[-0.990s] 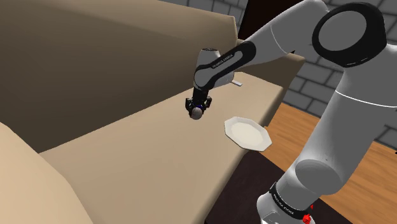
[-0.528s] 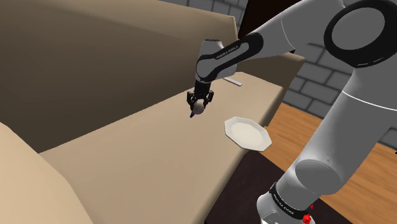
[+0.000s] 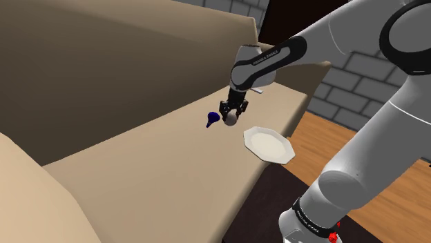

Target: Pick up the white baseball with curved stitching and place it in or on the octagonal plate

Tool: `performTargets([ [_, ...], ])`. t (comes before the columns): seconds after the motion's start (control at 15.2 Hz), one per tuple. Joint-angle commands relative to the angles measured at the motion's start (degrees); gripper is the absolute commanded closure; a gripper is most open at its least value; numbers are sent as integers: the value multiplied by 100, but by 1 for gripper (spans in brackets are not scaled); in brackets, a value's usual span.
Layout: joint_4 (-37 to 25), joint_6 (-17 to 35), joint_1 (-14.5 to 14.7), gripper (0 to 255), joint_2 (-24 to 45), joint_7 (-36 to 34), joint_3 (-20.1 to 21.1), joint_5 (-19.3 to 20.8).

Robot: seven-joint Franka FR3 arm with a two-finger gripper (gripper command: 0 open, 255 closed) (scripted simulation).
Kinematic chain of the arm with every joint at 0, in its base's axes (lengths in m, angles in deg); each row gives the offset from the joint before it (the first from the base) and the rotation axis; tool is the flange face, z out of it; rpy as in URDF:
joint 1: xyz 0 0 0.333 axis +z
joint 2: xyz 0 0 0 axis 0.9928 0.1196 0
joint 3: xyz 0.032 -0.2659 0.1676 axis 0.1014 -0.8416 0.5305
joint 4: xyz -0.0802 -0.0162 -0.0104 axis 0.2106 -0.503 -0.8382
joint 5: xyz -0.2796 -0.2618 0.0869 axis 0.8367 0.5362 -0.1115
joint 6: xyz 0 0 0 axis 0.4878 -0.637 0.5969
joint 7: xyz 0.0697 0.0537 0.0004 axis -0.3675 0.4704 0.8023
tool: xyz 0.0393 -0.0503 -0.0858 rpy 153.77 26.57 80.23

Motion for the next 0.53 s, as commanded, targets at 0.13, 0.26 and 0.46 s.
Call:
performTargets([
  [0.13, 571, 53, -249, 255, -535, 471, -279, 83],
  [0.26, 804, 69, -385, 255, -761, 711, -438, 151],
  [0.46, 1105, 74, -605, 255, -1074, 1082, -693, 280],
])
